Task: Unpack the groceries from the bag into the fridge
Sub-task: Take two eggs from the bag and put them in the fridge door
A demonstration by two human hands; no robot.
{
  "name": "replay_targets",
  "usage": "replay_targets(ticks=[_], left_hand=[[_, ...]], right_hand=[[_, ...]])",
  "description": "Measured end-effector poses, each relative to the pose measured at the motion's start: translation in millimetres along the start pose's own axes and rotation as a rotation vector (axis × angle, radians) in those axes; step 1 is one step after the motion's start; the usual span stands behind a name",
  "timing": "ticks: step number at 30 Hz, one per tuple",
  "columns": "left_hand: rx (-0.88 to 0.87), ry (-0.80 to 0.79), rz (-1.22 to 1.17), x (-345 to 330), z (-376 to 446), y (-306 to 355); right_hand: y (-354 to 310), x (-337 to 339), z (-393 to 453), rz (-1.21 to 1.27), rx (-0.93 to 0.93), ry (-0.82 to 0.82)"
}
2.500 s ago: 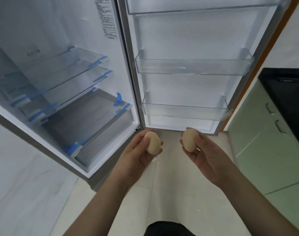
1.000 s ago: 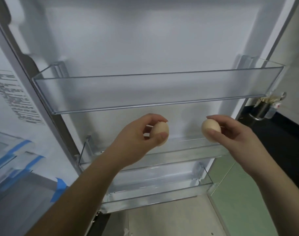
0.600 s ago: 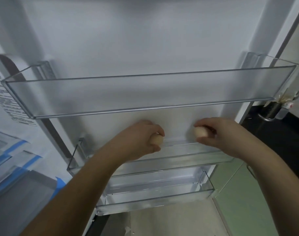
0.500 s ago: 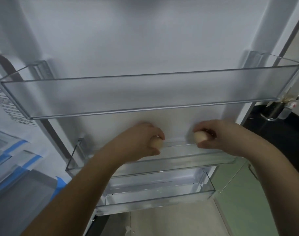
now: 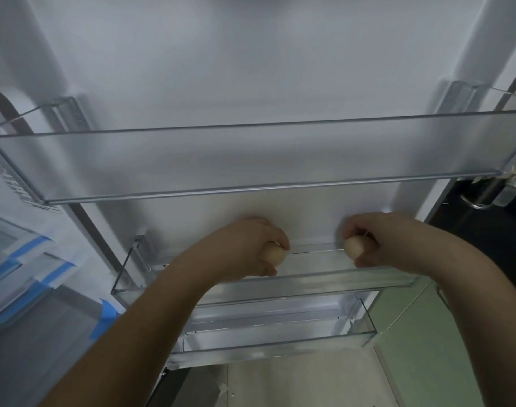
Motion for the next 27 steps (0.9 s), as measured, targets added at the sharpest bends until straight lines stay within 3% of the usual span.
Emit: replay_targets(ticks=[14,20,27], left_hand=[[0.014,0.031,-0.006,2,-2,-2],[0.045,0.134,-0.104,11,-14,1],[0.066,0.261,-0.033,22,-33,6]], right_hand=[[1,3,-11,0.065,0.013,0.101],[-3,7,-26,0.055,0.014,0.196],[-19,6,-48,0.075,0.018,0.268]])
Point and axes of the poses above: each hand's wrist, its own z-axis towards the middle knuckle, its own x-axis out of the back of the hand, y = z × x, the point moved 6 cm from there along z, towards the middle knuckle, and after that the axes turned 5 degrees about -x, right-handed, at the moved point
